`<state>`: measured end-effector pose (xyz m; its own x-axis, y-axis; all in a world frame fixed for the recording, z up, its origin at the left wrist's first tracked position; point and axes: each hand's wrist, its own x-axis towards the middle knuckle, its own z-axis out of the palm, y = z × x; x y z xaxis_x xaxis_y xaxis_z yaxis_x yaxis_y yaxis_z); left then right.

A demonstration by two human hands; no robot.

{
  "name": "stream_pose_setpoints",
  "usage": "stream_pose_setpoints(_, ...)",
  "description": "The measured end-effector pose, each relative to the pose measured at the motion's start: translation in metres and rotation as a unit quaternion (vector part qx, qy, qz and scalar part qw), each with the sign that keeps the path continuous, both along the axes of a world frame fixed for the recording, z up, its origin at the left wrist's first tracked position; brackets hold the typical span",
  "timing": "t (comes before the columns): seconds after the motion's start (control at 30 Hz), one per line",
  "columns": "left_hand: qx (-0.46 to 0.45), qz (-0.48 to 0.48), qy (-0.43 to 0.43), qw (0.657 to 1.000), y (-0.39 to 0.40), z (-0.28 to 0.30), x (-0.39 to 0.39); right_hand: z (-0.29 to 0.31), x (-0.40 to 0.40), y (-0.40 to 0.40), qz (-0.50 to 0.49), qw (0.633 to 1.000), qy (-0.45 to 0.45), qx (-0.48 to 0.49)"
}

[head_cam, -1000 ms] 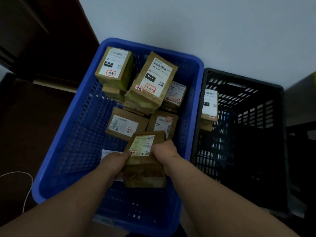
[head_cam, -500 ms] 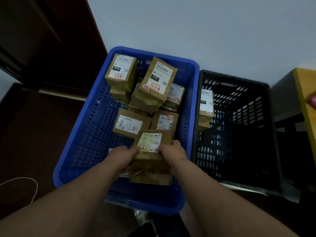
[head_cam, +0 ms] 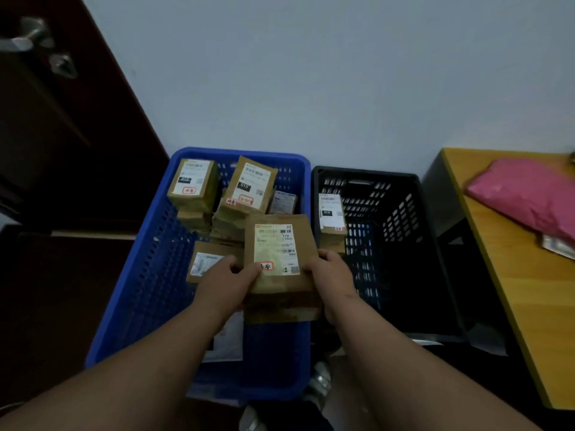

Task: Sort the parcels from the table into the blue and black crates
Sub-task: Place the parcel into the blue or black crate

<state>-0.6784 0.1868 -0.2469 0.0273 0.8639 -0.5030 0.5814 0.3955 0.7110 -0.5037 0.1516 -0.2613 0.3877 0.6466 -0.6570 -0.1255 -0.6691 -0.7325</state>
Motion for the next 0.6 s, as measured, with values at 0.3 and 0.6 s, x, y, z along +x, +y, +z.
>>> stream_pose_setpoints(0.3, 0.155, -0.107, 0.035, 0.982, 0.011, 0.031, 0.085, 0.021, 0.081, 0.003, -0.084, 0.993, 0.017, 0.087)
stream_pose_setpoints(0.6, -0.006, -0.154, 0.008, 0.988, 0.023, -0.019, 0.218, -0.025, 0.214, 0.003, -0.078, 0.996, 0.039, 0.002)
